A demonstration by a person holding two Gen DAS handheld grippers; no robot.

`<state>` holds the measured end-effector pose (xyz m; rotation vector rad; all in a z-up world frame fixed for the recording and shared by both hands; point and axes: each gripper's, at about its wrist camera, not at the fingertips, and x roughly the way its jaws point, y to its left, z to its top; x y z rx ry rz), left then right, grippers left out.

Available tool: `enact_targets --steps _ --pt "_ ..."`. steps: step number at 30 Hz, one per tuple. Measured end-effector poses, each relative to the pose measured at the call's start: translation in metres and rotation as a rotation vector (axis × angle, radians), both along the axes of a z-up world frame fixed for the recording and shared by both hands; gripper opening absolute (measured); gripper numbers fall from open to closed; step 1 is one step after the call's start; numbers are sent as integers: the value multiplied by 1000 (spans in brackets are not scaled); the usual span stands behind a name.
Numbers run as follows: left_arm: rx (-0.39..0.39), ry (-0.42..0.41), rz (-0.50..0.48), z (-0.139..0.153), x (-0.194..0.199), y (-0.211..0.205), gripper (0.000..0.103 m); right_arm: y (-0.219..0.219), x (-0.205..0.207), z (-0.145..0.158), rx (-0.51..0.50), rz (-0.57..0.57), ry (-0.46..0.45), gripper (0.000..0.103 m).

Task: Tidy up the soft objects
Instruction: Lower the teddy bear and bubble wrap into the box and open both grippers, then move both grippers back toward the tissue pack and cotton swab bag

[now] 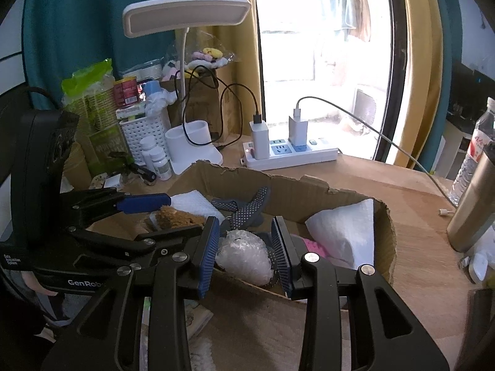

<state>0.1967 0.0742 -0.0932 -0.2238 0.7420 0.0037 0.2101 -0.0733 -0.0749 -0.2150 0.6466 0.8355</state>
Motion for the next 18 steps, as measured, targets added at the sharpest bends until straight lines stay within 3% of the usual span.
enact_targets --steps 5,18 --pt "-1 -14 3 4 -10 -1 70 -3 -9 5 4 -7 -12 43" --pt "-8 -43 13 12 -41 -3 70 -7 -33 14 -2 -17 -40 45"
